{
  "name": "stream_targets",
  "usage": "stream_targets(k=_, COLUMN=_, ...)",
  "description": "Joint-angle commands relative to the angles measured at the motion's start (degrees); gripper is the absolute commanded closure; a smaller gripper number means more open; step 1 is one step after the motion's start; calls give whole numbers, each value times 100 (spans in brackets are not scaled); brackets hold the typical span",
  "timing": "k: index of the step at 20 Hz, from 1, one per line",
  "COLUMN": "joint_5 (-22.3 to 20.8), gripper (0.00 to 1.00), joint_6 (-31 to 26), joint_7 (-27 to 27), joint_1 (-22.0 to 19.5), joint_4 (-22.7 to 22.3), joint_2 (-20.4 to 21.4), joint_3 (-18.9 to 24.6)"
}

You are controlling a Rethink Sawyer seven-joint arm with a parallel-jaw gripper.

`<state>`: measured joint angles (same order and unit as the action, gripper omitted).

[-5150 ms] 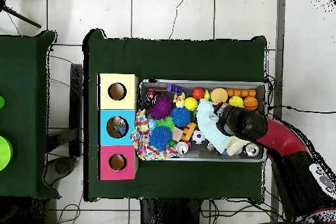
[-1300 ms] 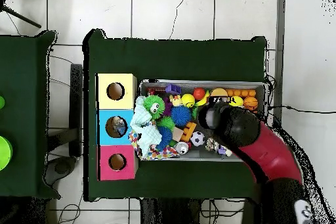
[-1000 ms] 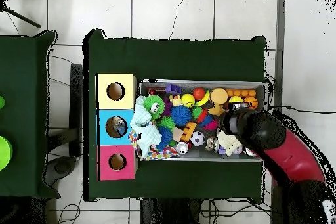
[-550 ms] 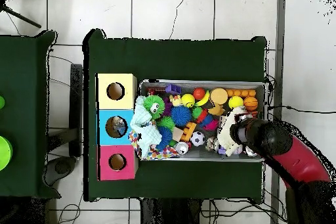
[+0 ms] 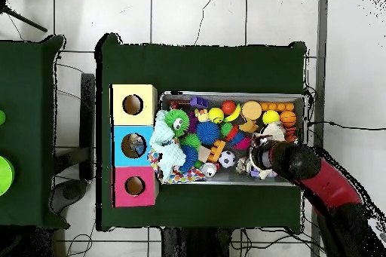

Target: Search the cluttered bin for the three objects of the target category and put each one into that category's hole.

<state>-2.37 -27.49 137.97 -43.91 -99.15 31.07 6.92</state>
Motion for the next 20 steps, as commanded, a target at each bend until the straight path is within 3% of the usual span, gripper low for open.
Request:
stream_targets(k=1, joint_5=-549, gripper=0, joint_6=359, joint_7=-826, joint_1=-347, joint_4=-327, joint_2=-434, joint_3=783)
stream_targets(k=8, joint_5=-1002, gripper=0, joint_6=-2, joint_7=-1059, joint_1=-608, joint_4=-124, joint_2=-381, joint_3=874)
stream_targets(k=15, joint_5=-1422, gripper=0, joint_6=-752, joint_7=-1491, joint_1=-618, joint_4=559, joint_2=-287, joint_3=991)
stream_targets(k=20, joint_5=-1669, gripper=0, joint_6=-964, joint_7=-1589, joint_1=-619, joint_4=813, joint_2=-283, joint_3=1065)
